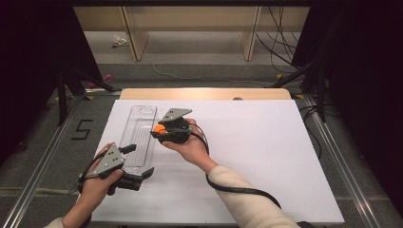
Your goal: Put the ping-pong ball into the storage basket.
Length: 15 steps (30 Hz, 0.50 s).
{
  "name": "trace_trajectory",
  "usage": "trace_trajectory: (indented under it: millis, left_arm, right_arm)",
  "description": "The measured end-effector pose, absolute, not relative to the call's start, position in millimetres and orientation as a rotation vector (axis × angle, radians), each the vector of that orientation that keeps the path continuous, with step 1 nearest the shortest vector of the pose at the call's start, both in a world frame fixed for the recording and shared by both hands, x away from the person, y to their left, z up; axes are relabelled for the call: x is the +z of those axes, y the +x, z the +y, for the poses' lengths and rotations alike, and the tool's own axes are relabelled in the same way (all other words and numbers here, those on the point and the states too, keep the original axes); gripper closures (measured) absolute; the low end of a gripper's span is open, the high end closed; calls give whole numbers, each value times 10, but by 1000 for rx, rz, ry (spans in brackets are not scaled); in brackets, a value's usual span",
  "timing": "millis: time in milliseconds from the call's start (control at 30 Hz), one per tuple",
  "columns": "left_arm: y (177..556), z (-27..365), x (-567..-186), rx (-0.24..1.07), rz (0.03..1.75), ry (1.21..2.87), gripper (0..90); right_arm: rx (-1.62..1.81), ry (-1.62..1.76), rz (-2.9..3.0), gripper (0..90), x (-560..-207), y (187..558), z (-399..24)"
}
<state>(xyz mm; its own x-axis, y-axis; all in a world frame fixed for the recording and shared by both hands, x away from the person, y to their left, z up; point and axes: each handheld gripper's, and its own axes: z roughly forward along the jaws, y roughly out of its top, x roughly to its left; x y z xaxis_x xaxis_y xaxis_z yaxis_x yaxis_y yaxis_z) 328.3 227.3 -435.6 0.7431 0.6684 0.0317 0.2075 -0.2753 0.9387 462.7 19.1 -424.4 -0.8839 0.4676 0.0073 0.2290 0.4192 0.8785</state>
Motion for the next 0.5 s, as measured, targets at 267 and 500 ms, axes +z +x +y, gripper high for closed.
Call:
trace_trajectory:
  millis: [267,500]
  left_arm:
    - [3284,2270,-4358,520,680,1833,0]
    - [3284,2276,-4356,519,680,1836,0]
  right_arm:
    - [1462,597,2439,515,-4227,4626,257]
    - [1467,593,2447,515,-4216,4632,330]
